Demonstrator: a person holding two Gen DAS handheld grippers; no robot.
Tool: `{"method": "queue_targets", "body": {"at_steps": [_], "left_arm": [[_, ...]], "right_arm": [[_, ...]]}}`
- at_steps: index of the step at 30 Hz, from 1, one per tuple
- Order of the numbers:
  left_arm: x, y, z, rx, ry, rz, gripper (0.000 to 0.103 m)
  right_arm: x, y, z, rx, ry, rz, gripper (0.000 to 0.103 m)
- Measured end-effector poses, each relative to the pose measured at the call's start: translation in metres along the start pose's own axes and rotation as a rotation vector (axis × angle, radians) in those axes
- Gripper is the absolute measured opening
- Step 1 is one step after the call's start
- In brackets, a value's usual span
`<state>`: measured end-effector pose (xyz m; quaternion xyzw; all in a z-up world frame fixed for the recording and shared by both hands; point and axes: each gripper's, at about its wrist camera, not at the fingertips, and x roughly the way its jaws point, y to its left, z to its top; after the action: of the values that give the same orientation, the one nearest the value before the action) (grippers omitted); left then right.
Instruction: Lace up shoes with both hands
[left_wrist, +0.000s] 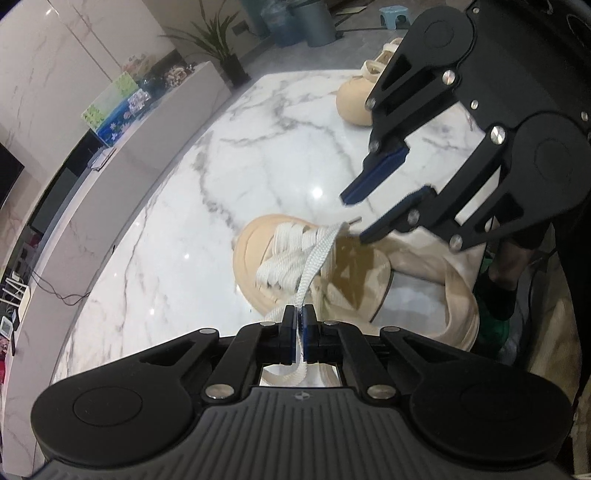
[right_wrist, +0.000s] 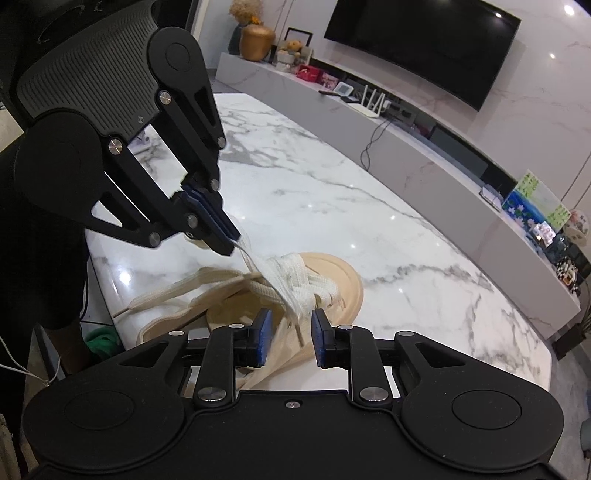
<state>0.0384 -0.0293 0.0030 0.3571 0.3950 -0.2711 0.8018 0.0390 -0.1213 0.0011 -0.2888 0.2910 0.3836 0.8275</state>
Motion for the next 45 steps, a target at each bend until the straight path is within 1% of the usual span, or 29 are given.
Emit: {"method": "queue_targets", "body": {"at_steps": [5,6,8,11,13,15,18,20,23,28,32,34,38,42,45], "left_arm": [[-0.004,0.0,-0.01,-0.007,0.02,0.006,0.004],[-0.005,-0.001,-0.01,-0.009,0.017,0.004,0.007],[-0.01,-0.002,-0.011,-0.02,0.006,-0.006,0.021],[-0.013,-0.006,-0.01,-0.025,-0.006,-0.005,0.029],[-0.013,-0.008,-0.008,-0.028,-0.019,0.006,0.031],[-0.015,-0.011,-0.004,-0.038,-0.048,0.002,0.031],[-0.017,-0.013,0.002,-0.058,-0.09,-0.028,0.031],[-0.017,-0.015,0.007,-0.056,-0.107,-0.017,0.031],[-0.012,-0.019,0.013,-0.057,-0.114,0.0,0.034],[-0.006,-0.026,0.018,-0.03,-0.106,0.012,0.034],[-0.001,-0.029,0.02,-0.013,-0.103,0.04,0.034],[0.001,-0.03,0.021,-0.008,-0.108,0.05,0.032],[0.004,-0.031,0.023,-0.002,-0.111,0.045,0.024],[0.008,-0.033,0.022,0.026,-0.093,0.061,0.024],[0.01,-0.034,0.022,0.032,-0.087,0.059,0.02]], "right_arm": [[-0.002,-0.002,-0.004,0.025,0.005,0.003,0.02],[-0.002,-0.002,-0.004,0.033,0.006,0.003,0.02],[-0.002,-0.001,-0.005,0.045,0.007,0.005,0.02],[-0.002,0.0,-0.005,0.072,0.006,0.016,0.02],[-0.001,0.001,-0.005,0.088,0.009,0.017,0.02],[-0.001,0.002,-0.006,0.102,0.008,0.015,0.02],[-0.002,0.003,-0.008,0.121,0.006,0.01,0.02],[-0.003,0.004,-0.009,0.129,0.005,0.005,0.02],[-0.004,0.002,-0.011,0.142,0.003,0.001,0.02],[-0.004,0.001,-0.015,0.168,-0.003,-0.003,0.02],[-0.003,-0.001,-0.017,0.208,-0.014,-0.005,0.02],[-0.003,-0.001,-0.017,0.222,-0.027,-0.009,0.021],[-0.003,-0.001,-0.018,0.235,-0.034,-0.01,0.021],[-0.005,-0.001,-0.019,0.239,-0.026,-0.001,0.02],[0.003,-0.002,-0.017,0.237,-0.026,0.0,0.017]]}}
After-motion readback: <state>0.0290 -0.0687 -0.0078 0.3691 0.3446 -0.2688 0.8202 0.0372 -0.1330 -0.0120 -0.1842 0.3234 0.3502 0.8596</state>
